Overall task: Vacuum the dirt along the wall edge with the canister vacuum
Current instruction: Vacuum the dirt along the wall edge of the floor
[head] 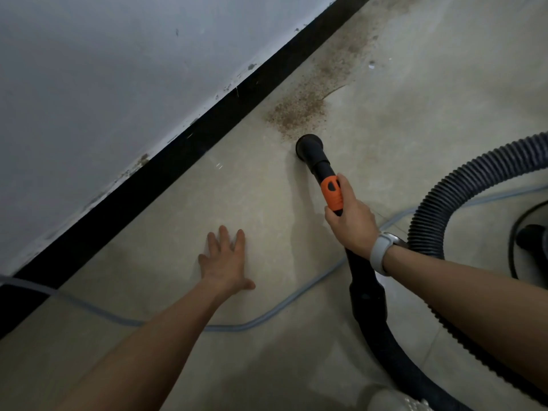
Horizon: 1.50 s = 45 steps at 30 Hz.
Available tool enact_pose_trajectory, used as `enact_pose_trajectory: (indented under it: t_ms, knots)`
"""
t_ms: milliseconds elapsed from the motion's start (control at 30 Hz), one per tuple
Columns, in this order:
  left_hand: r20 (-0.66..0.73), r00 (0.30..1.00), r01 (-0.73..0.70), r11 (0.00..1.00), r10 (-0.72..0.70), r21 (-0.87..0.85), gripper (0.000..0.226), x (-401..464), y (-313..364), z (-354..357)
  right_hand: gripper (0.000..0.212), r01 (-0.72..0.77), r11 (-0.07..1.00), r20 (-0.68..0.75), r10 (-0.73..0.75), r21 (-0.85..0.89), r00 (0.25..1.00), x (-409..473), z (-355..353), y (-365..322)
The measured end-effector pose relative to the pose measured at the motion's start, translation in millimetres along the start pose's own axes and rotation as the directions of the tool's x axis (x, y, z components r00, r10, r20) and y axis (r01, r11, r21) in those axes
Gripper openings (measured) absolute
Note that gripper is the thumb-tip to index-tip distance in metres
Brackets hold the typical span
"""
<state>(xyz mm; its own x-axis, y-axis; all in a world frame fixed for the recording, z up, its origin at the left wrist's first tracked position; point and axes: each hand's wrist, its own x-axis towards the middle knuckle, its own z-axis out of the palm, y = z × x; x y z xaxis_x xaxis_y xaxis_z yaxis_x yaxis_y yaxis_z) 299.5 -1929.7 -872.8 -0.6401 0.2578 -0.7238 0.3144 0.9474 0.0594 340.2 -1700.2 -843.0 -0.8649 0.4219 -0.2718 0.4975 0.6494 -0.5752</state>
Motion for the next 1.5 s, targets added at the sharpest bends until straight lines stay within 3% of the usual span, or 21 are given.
enact_pose_trajectory:
  t_ms: [767, 1267, 1500]
  knots:
    - [-0.053, 0.999, -0.006, 1.0, 0.005, -0.022, 0.125, 16, -10, 11, 0.072, 0.113, 0.992, 0.11, -0.106, -0.063, 0.988, 94, 32, -93]
    - [-0.017, 1.0, -0.01, 1.0, 0.01, -0.024, 0.125, 15, -8, 5, 0.071, 0.028, 0.991, 0.034, -0.024, -0.132, 0.999, 32, 7, -41]
    - [-0.103, 0.995, 0.003, 0.99, -0.018, -0.138, 0.104, 24, -7, -6, 0.071, -0.101, 0.987, -0.032, 0.097, -0.126, 0.995, 10, 6, -25]
